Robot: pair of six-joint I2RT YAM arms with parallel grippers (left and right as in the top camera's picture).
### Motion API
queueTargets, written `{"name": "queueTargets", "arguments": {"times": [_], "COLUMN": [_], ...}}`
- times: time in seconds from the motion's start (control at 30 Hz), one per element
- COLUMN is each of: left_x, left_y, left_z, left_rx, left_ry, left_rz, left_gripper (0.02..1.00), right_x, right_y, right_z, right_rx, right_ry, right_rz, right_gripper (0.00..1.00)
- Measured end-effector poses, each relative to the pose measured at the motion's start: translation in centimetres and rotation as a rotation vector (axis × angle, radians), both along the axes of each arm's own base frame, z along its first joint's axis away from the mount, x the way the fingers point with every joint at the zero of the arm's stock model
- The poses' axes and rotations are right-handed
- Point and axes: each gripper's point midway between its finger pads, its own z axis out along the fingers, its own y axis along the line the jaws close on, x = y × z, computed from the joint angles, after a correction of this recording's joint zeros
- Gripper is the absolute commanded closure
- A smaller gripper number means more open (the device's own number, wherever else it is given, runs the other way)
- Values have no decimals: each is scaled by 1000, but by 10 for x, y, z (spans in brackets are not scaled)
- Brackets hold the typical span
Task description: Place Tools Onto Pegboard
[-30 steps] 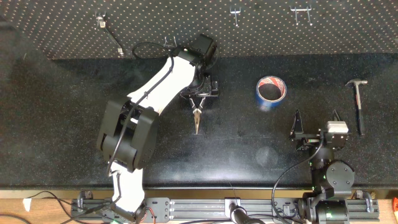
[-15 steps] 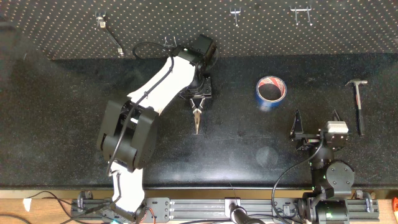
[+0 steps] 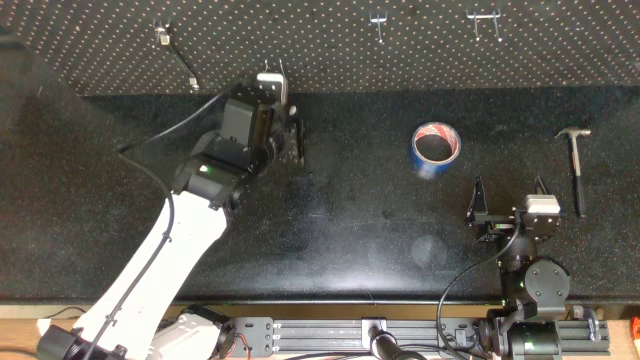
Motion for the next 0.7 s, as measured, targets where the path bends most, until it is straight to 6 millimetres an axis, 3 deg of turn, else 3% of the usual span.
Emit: {"name": "queueTargets", "arguments": {"times": [0.07, 0.13, 0.27, 0.4, 0.47, 0.53, 0.7], "left_x": [47, 78, 93, 104, 109, 113, 116], "left_y": [-1, 21, 54, 56, 55, 53, 49], "left_z": [35, 56, 72, 102, 91, 63, 23], "left_rx": [-45, -66, -68, -107, -101, -79, -55], "left_ry": [-246, -377, -456, -581, -563, -488, -386], "left_rz": [53, 128, 212, 225, 224, 216, 200], "left_gripper": [993, 993, 991, 993, 991, 993, 991], "right_x": [0, 0, 0, 0, 0, 0, 0], "right_y": [0, 0, 0, 0, 0, 0, 0], "right_z": [0, 0, 0, 0, 0, 0, 0], "right_rx": [0, 0, 0, 0, 0, 0, 0], "right_ry": [-1, 0, 0, 0, 0, 0, 0], "right_rz": [0, 0, 0, 0, 0, 0, 0], "right_gripper": [25, 25, 25, 25, 25, 25, 25]}}
